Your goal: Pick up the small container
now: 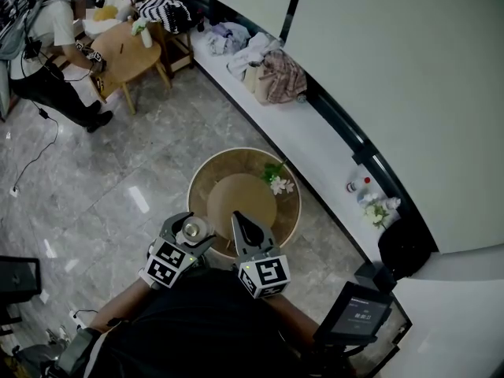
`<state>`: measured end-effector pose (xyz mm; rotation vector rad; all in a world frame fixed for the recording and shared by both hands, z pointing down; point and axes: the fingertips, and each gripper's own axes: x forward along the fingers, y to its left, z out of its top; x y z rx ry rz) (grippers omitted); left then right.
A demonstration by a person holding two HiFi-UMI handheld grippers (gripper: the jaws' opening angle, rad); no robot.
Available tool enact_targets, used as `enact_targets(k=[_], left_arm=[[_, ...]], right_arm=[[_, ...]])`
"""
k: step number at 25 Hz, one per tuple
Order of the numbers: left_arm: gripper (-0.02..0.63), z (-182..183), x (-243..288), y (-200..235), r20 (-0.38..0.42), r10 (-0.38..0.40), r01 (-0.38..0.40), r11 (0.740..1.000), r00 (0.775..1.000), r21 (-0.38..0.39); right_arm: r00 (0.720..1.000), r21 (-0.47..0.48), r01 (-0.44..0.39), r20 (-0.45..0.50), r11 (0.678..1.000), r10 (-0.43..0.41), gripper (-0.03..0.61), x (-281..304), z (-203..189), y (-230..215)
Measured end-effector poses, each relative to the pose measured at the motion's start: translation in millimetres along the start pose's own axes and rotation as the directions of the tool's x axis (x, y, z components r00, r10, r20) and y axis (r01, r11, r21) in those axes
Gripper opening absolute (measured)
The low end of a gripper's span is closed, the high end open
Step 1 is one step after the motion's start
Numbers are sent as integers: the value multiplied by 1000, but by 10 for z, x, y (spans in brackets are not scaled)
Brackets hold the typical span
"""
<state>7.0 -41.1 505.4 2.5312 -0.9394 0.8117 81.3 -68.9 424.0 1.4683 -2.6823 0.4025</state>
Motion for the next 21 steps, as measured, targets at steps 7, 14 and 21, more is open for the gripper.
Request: enact_targets(k=[7,14,21], left_arm=[[333,25,41,-20,-5,9,-9,1000,1000,0],[334,56,94,-111,-10,24,-24,1000,1000,-1],[333,78,186,-172,-17,38,-38,999,999,-1]], right_arm=[[1000,10,-8,1,1000,8,-3,-11,-3,-56],[1000,23,-27,16,999,27,-3,-85,16,-127],[999,29,-39,19,999,38,-3,-129,3,-242]])
